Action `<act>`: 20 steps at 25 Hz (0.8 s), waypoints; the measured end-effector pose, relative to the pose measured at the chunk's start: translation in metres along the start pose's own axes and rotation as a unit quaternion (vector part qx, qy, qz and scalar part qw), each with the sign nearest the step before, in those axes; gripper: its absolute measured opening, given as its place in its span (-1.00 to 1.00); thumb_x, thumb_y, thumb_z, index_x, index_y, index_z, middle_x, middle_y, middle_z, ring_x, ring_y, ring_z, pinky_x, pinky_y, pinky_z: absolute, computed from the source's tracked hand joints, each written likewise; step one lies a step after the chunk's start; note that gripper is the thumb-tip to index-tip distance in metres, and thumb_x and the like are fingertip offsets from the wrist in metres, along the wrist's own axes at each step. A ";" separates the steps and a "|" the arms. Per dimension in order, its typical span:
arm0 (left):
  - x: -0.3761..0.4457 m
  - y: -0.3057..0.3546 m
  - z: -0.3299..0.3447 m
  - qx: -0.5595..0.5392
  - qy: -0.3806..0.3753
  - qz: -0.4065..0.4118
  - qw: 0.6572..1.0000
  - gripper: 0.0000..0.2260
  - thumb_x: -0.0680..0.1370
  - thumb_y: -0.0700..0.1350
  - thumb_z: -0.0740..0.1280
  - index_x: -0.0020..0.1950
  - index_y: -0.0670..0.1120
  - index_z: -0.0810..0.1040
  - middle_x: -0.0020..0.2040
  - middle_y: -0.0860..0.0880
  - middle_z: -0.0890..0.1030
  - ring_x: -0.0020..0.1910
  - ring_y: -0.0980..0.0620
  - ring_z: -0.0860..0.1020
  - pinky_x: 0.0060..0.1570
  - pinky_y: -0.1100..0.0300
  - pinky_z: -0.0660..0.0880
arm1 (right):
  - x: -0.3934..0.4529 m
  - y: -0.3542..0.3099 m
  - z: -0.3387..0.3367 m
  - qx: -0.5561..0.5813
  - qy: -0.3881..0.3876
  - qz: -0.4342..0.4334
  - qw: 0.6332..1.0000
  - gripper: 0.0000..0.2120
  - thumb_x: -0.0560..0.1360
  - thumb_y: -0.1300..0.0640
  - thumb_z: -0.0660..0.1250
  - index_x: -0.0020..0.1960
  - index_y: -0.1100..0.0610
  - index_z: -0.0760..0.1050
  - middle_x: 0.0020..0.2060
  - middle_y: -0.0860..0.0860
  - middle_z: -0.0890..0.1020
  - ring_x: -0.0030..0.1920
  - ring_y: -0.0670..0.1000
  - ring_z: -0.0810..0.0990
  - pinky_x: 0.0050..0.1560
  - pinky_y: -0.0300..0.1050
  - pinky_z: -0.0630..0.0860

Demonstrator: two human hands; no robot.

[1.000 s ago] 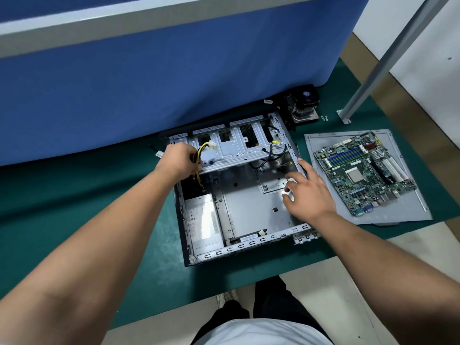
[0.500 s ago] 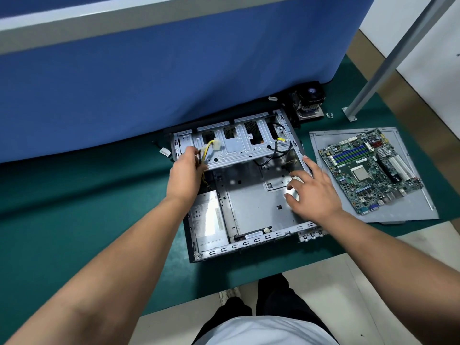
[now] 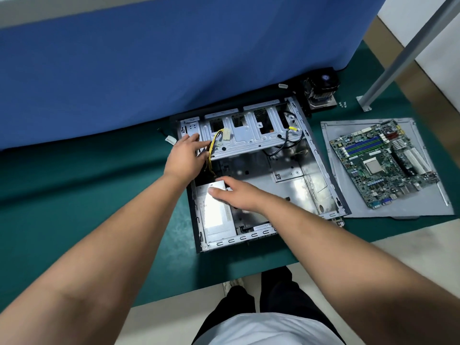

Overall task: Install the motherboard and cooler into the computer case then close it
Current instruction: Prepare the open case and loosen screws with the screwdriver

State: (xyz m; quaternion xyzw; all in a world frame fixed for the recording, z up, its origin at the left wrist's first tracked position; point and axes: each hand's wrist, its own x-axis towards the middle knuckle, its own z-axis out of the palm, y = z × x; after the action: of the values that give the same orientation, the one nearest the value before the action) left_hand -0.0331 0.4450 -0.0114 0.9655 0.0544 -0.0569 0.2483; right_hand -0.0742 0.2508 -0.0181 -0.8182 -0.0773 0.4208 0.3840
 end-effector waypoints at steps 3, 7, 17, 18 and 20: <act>-0.005 -0.002 0.002 -0.018 -0.017 0.012 1.000 -0.60 0.66 0.00 0.33 0.51 0.09 0.47 0.61 -0.07 0.29 0.64 -0.12 0.09 0.53 -0.03 0.14 | 0.015 0.000 0.007 0.005 -0.020 0.034 0.999 -0.29 0.41 -0.55 0.22 0.40 -0.15 0.41 0.28 -0.10 0.55 0.28 0.01 0.53 0.17 0.00 0.46; -0.013 -0.005 0.010 -0.061 -0.036 0.013 0.997 -0.56 0.69 0.02 0.28 0.57 0.11 0.37 0.67 -0.07 0.14 0.66 -0.11 -0.11 0.58 -0.23 -0.03 | 0.017 0.003 0.011 0.008 -0.008 0.023 1.000 -0.22 0.37 -0.61 0.09 0.40 -0.15 0.42 0.29 -0.12 0.53 0.31 -0.02 0.49 0.21 0.00 0.40; -0.012 -0.008 0.018 -0.030 -0.053 0.009 0.998 -0.55 0.73 0.04 0.15 0.63 0.18 0.20 0.69 0.01 -0.04 0.65 -0.08 -0.27 0.57 -0.26 -0.22 | 0.022 0.006 0.015 -0.072 0.000 0.041 0.997 -0.08 0.49 -0.57 -0.11 0.61 0.02 0.18 0.57 0.10 0.32 0.55 0.15 0.30 0.44 0.11 0.27; -0.011 -0.007 0.018 -0.020 -0.052 0.009 0.998 -0.55 0.73 0.05 0.14 0.63 0.20 0.18 0.69 0.01 -0.05 0.64 -0.08 -0.27 0.57 -0.26 -0.22 | 0.022 0.005 0.015 -0.074 0.001 0.043 0.996 -0.07 0.49 -0.57 -0.12 0.63 0.03 0.15 0.58 0.10 0.29 0.56 0.14 0.28 0.45 0.12 0.26; -0.009 -0.006 0.019 -0.007 -0.058 0.000 0.998 -0.55 0.73 0.07 0.12 0.63 0.25 0.16 0.69 0.04 -0.06 0.64 -0.06 -0.29 0.56 -0.27 -0.23 | 0.024 0.005 0.014 -0.074 -0.002 0.044 0.996 -0.06 0.49 -0.57 -0.13 0.63 0.04 0.13 0.59 0.11 0.28 0.56 0.14 0.27 0.45 0.12 0.25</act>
State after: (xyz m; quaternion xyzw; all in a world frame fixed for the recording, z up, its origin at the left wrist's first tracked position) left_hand -0.0447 0.4401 -0.0297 0.9588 0.0406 -0.1130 0.2576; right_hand -0.0706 0.2662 -0.0416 -0.8462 -0.0727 0.4318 0.3036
